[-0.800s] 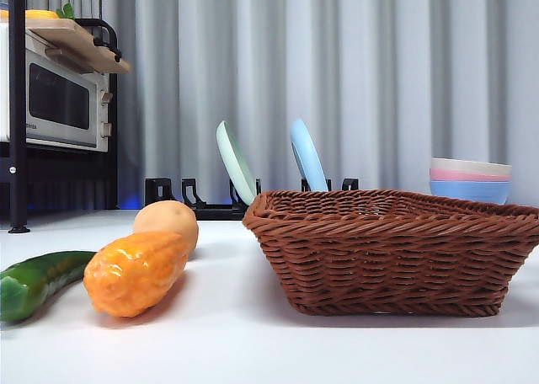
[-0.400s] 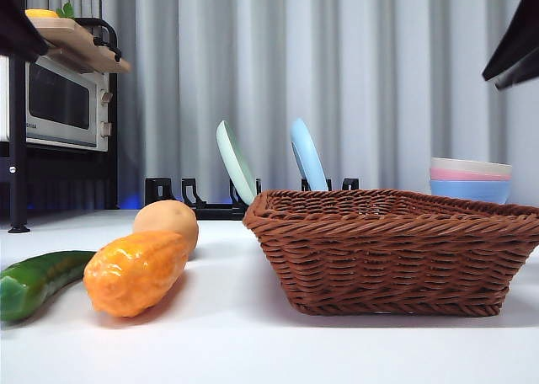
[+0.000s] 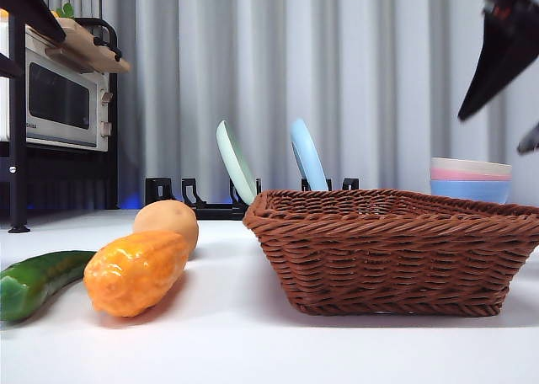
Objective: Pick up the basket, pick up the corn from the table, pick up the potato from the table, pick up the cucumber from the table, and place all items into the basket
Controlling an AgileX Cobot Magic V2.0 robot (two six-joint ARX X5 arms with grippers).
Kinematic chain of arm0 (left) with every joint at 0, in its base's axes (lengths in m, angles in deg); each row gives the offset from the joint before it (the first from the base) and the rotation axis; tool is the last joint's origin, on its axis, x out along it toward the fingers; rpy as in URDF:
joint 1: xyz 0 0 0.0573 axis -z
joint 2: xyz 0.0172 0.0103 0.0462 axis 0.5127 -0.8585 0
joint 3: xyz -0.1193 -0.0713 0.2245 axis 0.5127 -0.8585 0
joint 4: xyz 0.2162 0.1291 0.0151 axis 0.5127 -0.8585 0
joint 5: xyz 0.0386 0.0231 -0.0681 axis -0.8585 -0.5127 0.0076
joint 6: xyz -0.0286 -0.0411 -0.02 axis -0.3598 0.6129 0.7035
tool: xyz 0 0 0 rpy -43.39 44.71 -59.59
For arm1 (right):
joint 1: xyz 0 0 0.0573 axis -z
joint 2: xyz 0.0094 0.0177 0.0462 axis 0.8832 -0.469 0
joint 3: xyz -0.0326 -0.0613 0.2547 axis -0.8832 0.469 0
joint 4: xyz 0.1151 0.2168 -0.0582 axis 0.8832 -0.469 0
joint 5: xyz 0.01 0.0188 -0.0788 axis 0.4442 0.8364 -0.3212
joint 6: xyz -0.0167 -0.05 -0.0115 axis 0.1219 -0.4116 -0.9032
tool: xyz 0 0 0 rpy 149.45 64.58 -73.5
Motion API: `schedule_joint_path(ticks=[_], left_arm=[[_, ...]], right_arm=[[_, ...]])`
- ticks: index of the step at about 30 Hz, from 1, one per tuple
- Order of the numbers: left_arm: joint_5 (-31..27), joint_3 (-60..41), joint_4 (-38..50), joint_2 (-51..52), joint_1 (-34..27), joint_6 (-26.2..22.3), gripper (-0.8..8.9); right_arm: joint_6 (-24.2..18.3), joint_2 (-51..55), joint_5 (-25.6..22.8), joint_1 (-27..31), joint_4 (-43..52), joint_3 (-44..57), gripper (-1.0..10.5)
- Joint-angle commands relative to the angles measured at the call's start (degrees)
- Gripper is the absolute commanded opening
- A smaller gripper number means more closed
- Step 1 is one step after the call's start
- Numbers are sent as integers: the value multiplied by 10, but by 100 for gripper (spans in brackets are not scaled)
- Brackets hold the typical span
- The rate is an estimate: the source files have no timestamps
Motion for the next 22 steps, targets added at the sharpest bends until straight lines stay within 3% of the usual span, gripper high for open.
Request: schedule_joint_path(ticks=[1,10,18,22], left_arm=[[-1,1,3,0,-1,-6,322],[0,1,2,0,-1,-5,322],[0,1,-1,0,-1,5,322],[0,1,-5,-5,-1,11,323]], right_arm=[[-11,-50,2,-1,5,-14,379],[-10,-207,31,-11,14,-65,368],[-5,-246,31,-28,15,-72,-6],[13,-233,31,-26,12,-79,-16]])
